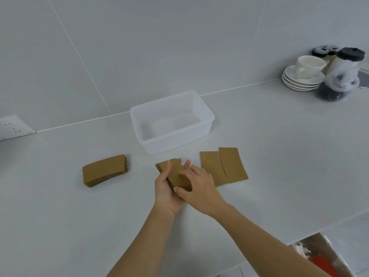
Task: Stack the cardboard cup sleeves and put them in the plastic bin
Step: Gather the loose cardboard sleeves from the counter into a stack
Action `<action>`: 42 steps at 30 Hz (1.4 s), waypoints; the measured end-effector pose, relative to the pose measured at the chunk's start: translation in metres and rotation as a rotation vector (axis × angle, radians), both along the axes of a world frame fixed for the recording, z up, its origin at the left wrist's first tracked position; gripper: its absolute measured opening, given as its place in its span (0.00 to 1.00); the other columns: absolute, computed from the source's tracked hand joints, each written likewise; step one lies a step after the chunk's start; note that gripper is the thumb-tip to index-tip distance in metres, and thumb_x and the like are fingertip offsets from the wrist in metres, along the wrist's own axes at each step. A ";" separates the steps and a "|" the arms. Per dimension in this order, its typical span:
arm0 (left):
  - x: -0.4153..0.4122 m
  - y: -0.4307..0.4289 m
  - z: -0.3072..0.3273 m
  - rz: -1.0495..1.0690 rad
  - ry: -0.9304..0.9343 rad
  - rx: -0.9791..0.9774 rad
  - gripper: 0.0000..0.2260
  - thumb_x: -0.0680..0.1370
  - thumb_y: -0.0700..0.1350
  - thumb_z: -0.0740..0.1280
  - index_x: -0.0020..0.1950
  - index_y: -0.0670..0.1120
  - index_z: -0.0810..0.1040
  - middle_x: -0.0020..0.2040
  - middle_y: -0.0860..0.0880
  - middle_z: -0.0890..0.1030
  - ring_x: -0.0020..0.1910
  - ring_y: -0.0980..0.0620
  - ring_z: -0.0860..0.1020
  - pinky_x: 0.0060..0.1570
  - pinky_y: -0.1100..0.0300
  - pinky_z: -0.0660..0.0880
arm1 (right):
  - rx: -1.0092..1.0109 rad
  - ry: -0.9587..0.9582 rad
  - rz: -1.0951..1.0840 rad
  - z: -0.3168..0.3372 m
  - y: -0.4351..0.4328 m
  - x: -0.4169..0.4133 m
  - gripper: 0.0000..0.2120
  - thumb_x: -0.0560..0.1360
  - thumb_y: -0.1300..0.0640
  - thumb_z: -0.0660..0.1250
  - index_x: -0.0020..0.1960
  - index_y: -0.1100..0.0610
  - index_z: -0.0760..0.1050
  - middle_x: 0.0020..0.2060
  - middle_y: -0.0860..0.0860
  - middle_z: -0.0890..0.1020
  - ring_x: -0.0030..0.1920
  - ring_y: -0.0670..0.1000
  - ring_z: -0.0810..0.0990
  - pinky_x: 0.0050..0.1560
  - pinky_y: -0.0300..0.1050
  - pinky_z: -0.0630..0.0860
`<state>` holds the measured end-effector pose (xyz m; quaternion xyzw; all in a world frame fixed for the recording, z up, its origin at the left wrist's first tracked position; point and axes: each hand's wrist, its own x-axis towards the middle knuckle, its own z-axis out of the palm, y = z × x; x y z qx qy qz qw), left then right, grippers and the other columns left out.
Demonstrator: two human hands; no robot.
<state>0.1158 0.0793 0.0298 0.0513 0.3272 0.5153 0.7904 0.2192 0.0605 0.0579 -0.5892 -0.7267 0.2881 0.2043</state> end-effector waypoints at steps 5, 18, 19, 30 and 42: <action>0.003 -0.001 -0.003 -0.009 0.008 -0.079 0.23 0.66 0.53 0.71 0.58 0.45 0.78 0.52 0.46 0.85 0.49 0.45 0.83 0.41 0.51 0.80 | -0.062 0.008 0.046 -0.001 0.002 0.009 0.23 0.71 0.44 0.64 0.63 0.52 0.71 0.60 0.49 0.73 0.61 0.50 0.68 0.63 0.47 0.62; 0.017 0.003 -0.001 0.040 -0.054 -0.169 0.23 0.64 0.49 0.74 0.57 0.44 0.79 0.51 0.43 0.83 0.49 0.45 0.82 0.53 0.37 0.75 | -0.002 -0.147 -0.452 -0.010 0.034 0.066 0.24 0.75 0.46 0.61 0.66 0.58 0.66 0.62 0.55 0.73 0.63 0.55 0.70 0.63 0.51 0.64; 0.017 0.003 -0.002 0.044 -0.052 -0.172 0.23 0.64 0.49 0.74 0.56 0.44 0.79 0.50 0.43 0.84 0.48 0.45 0.83 0.54 0.36 0.74 | -0.005 -0.186 -0.490 -0.013 0.036 0.072 0.24 0.75 0.45 0.60 0.65 0.58 0.66 0.61 0.55 0.73 0.62 0.56 0.69 0.63 0.51 0.63; 0.010 0.002 -0.014 0.050 -0.051 -0.157 0.18 0.66 0.49 0.73 0.53 0.43 0.79 0.46 0.43 0.84 0.44 0.45 0.83 0.54 0.37 0.75 | -0.080 -0.348 -0.630 -0.048 0.045 0.095 0.32 0.70 0.37 0.62 0.61 0.61 0.64 0.60 0.57 0.70 0.59 0.59 0.67 0.60 0.51 0.63; 0.011 0.006 -0.011 0.051 -0.074 -0.132 0.17 0.67 0.49 0.72 0.53 0.44 0.79 0.46 0.44 0.84 0.45 0.46 0.83 0.55 0.38 0.74 | -0.045 -0.288 -0.655 -0.043 0.048 0.103 0.30 0.69 0.46 0.65 0.65 0.61 0.62 0.59 0.58 0.72 0.60 0.59 0.68 0.61 0.52 0.63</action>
